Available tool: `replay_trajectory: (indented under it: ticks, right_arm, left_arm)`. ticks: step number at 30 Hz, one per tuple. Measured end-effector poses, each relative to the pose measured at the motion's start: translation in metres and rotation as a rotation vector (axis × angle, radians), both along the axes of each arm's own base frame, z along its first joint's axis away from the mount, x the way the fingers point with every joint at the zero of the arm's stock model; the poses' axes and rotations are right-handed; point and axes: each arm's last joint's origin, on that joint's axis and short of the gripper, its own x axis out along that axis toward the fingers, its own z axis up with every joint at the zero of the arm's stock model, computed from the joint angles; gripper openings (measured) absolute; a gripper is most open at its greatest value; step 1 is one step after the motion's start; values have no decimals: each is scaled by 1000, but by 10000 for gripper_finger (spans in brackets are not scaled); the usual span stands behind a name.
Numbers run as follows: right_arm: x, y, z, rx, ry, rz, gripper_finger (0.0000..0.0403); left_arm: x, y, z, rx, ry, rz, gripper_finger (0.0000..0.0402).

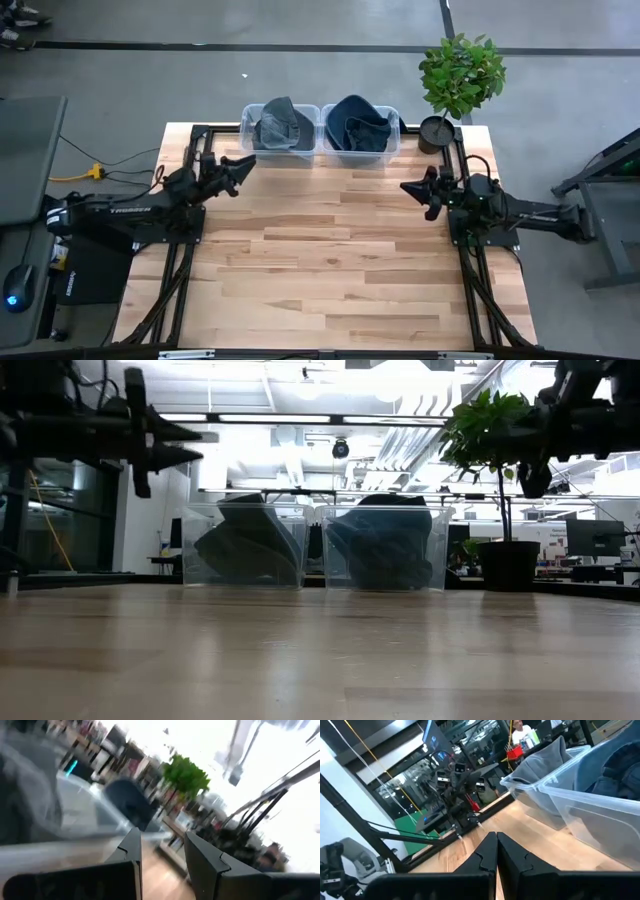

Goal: Pick and place caps into container
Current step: Return to Home Position

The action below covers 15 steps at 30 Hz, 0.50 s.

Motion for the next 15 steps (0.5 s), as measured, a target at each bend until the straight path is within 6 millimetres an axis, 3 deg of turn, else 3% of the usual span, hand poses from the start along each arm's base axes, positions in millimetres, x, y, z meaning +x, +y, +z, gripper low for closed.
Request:
replay_trajectory:
  ticks: [10,15]
  right_arm:
    - [-20,-1,3,-27,-61,-44,0]
    - [-19,-2,-5,-63,-84,-62,0]
  left_arm:
    - [-15,-3,-1,19,17,63,85]
    - [-21,-5,1,42,12,87,85]
